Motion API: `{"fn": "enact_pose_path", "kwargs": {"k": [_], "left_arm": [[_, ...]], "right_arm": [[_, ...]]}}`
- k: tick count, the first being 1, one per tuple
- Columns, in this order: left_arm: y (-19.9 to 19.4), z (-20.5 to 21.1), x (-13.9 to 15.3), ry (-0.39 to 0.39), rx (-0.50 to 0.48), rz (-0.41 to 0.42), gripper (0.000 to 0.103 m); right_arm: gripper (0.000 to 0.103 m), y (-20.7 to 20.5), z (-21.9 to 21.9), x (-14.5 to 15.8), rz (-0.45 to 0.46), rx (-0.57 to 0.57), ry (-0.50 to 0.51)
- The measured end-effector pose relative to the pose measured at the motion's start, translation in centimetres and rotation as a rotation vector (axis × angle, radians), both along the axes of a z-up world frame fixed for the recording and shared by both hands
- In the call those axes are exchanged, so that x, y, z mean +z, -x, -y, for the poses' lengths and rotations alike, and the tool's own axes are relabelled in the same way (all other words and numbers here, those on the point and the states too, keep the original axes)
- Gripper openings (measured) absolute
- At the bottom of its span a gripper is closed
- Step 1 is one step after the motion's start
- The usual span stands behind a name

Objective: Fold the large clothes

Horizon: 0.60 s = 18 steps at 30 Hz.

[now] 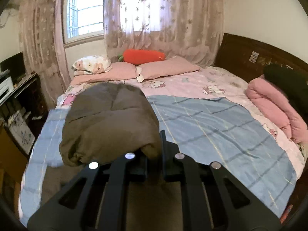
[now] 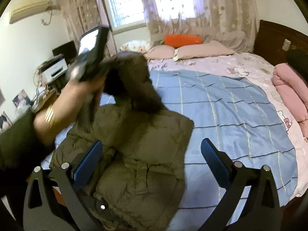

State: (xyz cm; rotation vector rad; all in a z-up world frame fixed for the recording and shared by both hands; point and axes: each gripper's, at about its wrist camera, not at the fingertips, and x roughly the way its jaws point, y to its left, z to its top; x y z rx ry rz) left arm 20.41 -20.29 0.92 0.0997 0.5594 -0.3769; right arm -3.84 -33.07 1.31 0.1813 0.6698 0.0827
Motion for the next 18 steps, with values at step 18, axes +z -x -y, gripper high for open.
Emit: {"fn": "enact_pose_path", "kwargs": {"k": [18], "left_arm": [[18.4,-4.0,-20.6,0.198,0.205,-0.359,0.022]], "right_arm": [[0.102,-3.6,-1.5,-1.6,-0.066,-0.041,0.019]]}}
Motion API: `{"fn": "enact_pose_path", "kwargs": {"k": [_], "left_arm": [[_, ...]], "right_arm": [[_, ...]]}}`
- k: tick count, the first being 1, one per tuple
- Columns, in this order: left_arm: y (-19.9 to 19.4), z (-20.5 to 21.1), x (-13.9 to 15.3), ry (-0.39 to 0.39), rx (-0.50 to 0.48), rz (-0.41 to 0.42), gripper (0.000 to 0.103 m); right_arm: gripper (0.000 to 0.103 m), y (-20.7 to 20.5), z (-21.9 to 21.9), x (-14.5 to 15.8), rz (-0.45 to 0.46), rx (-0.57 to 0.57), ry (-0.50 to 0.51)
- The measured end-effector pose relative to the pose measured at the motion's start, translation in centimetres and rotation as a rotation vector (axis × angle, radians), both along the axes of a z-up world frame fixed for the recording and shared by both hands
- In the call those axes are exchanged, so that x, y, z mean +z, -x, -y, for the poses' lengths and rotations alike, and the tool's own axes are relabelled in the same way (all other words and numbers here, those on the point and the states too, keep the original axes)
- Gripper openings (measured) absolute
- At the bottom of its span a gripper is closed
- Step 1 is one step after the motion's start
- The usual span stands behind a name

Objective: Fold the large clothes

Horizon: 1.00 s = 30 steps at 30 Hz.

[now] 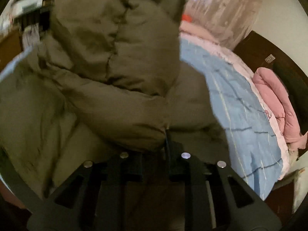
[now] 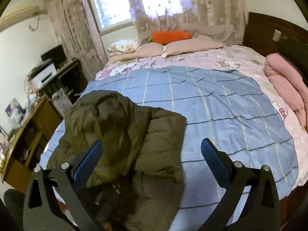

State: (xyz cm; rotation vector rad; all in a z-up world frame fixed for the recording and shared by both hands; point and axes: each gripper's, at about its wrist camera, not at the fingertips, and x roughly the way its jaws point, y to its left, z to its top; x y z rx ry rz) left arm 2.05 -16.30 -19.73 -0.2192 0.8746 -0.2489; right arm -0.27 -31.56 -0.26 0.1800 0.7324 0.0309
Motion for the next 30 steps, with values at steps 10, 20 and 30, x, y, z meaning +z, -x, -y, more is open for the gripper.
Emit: {"fn": "enact_pose_path", "kwargs": {"k": [10,20,30], "left_arm": [[5.4,-5.1,5.4,0.061,-0.049,0.227,0.101],[-10.7,-8.5,19.5,-0.110,-0.006,0.384,0.101],[-20.5,-11.0,10.8,-0.311,0.040,0.127,0.101]], "right_arm": [[0.102,-6.9,-3.3,-0.8,-0.051,0.015,-0.006],[0.102,-13.5,-2.5,-3.3,-0.099,-0.108,-0.125],[0.102,-19.4,-9.6,-9.2,-0.189,-0.036,0.087]]}}
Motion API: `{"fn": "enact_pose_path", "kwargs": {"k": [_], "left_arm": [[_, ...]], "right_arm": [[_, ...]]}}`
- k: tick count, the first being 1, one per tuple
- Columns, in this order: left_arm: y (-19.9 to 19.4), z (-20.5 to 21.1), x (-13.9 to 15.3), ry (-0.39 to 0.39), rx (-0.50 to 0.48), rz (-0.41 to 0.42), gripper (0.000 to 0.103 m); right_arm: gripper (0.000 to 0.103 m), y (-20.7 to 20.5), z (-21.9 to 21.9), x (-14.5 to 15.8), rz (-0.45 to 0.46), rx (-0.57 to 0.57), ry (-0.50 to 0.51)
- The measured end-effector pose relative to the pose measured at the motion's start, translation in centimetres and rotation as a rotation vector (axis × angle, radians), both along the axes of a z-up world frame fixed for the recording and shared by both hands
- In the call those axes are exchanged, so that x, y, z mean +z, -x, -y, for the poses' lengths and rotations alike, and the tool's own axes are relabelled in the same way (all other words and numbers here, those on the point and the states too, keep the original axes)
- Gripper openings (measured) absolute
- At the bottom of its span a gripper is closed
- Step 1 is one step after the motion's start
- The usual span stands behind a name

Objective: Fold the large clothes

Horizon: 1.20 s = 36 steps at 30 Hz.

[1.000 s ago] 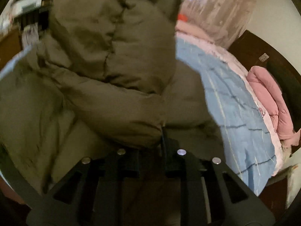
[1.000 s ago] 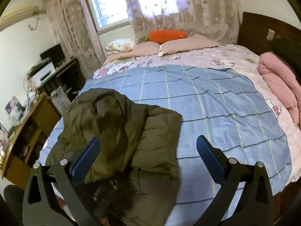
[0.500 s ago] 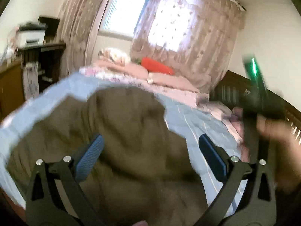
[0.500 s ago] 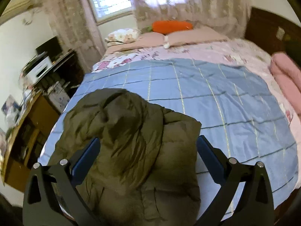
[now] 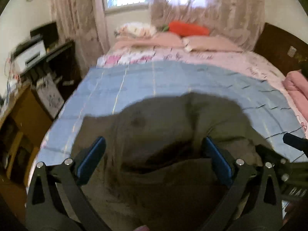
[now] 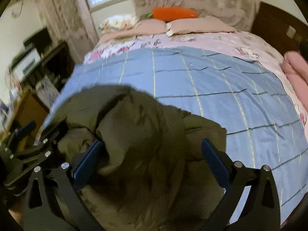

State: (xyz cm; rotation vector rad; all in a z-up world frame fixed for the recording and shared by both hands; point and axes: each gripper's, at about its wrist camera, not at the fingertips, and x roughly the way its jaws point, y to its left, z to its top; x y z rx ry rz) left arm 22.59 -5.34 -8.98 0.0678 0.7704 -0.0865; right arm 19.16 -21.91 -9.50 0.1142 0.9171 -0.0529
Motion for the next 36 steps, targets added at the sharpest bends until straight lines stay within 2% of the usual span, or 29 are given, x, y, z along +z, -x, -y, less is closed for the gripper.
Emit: {"fn": "enact_pose_path", "kwargs": {"k": [5,8,10,15,18,21,23,25,28,32,34,36], "left_arm": [[-2.3,-2.4,-6.5,-0.015,0.045,-0.131,0.101],[-3.0,-3.1,-9.8,-0.041,0.058,-0.197,0.101],[-3.3,-3.4,-11.6,-0.039,0.054,-0.230,0.101],[-2.9,-3.1,-14.3,-0.126,0.026,-0.256,0.101],[-2.9,-3.9,-15.2,-0.096,0.013,-0.292,0.101],[-2.2,-5.1,-12.9,-0.047,0.013,-0.241,0.101],[-1.3,-6.6,-9.6,0.016,0.052,-0.115,0.099],[-0.7,-7.7,-5.7,0.078,0.060,0.021,0.099],[-2.3,-7.2,-2.4,0.112,0.006,0.074,0.101],[-5.7,-5.0,-0.5,0.062,-0.076,0.093,0.101],[-7.6,-4.1,0.7,0.036,-0.096,0.122,0.101],[-8.4,-3.8,2.4,0.068,-0.054,0.143,0.101]], "right_arm": [[0.102,-1.7,-2.2,-4.9,-0.086,0.056,0.093],[0.102,-2.5,-2.4,-8.9,-0.205,0.062,0.103],[0.102,-2.5,-2.0,-11.0,-0.249,0.053,0.093],[0.102,-2.5,-2.4,-14.2,-0.305,0.080,0.132],[0.102,-2.3,-2.1,-14.5,-0.302,0.081,0.114],[0.102,-2.4,-1.1,-12.4,-0.279,0.053,0.048],[0.102,-2.1,0.6,-8.5,-0.156,-0.023,-0.035],[0.102,-1.9,1.8,-5.2,-0.033,-0.078,-0.057],[0.102,-3.2,2.6,-2.5,0.047,-0.112,-0.058],[0.102,-5.2,2.4,-2.8,0.044,-0.128,-0.078],[0.102,-7.3,1.6,-4.5,-0.016,-0.112,-0.049],[0.102,-8.7,0.6,-6.5,-0.091,-0.092,-0.036]]}}
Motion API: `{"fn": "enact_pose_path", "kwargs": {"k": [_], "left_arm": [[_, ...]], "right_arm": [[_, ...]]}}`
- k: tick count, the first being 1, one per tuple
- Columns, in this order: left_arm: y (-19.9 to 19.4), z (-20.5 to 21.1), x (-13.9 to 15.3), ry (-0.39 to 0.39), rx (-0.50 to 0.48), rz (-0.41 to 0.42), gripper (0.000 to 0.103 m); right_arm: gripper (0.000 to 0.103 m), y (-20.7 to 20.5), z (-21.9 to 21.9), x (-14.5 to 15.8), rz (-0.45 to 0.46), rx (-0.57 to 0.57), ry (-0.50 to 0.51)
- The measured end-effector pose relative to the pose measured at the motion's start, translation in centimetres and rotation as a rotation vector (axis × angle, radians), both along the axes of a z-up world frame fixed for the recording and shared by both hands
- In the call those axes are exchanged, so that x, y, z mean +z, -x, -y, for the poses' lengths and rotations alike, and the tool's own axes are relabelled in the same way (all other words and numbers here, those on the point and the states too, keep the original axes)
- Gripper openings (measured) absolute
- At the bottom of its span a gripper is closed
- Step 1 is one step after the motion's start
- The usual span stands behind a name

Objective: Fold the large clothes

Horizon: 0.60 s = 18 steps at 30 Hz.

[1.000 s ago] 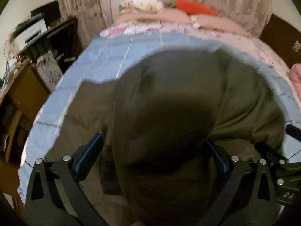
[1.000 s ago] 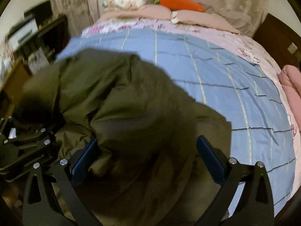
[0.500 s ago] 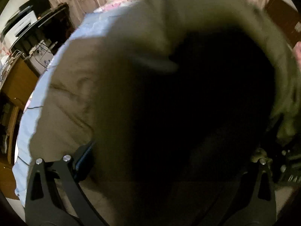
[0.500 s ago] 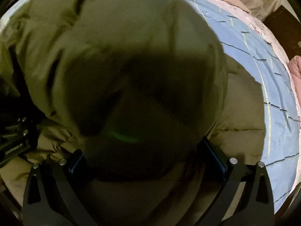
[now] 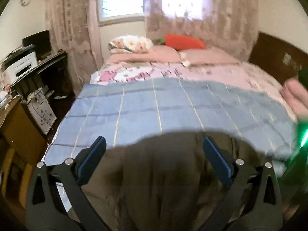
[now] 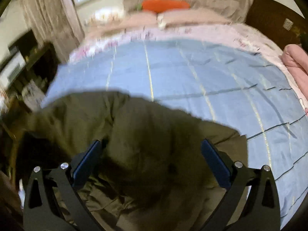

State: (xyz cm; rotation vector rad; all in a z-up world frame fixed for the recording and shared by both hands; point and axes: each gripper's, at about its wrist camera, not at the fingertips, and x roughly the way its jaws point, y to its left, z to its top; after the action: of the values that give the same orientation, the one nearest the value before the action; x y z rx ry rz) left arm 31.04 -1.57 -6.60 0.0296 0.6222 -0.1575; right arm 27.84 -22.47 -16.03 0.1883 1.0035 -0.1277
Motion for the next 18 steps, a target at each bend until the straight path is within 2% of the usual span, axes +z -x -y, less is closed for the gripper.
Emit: {"fn": "enact_pose_path", "kwargs": {"k": [1,3,4,5,7,9,10,13,18], "left_arm": [[-0.7,-0.3,0.7,0.039,0.025,-0.002,0.101],[-2.2,0.0,1.1,0.077,0.044,-0.042,0.101],[-3.1,0.6,0.4,0.051,0.036,-0.093,0.101],[-4.0,1.6,-0.8,0.002,0.016,-0.158,0.101],[-5.9,4.3,-5.8,-0.187,-0.040,-0.331,0.101],[-6.4,5.0,-10.4,-0.334,-0.036,-0.385,0.101],[-6.2,4.5,-11.8,-0.344,-0.015,-0.390,0.101],[-5.9,1.7,-14.2,-0.204,0.044,-0.408,0.101],[-3.3,1.2,-17.1,-0.276,-0.001,-0.291,0.101]], "right_arm": [[0.102,-0.6,-0.3,-1.8,-0.050,0.005,0.020],[0.102,-0.8,-0.6,-3.5,-0.079,0.013,0.065],[0.102,-0.9,-1.0,-4.7,-0.095,0.029,0.101],[0.102,-0.9,-1.2,-5.5,-0.100,0.038,0.118],[0.102,-0.9,-1.2,-6.8,-0.110,0.045,0.133],[0.102,-0.8,-1.3,-7.6,-0.128,0.057,0.139],[0.102,-0.8,-1.3,-7.8,-0.131,0.066,0.137],[0.102,-0.9,-1.4,-8.3,-0.138,0.081,0.128],[0.102,-0.8,-1.5,-9.1,-0.161,0.127,0.126]]}}
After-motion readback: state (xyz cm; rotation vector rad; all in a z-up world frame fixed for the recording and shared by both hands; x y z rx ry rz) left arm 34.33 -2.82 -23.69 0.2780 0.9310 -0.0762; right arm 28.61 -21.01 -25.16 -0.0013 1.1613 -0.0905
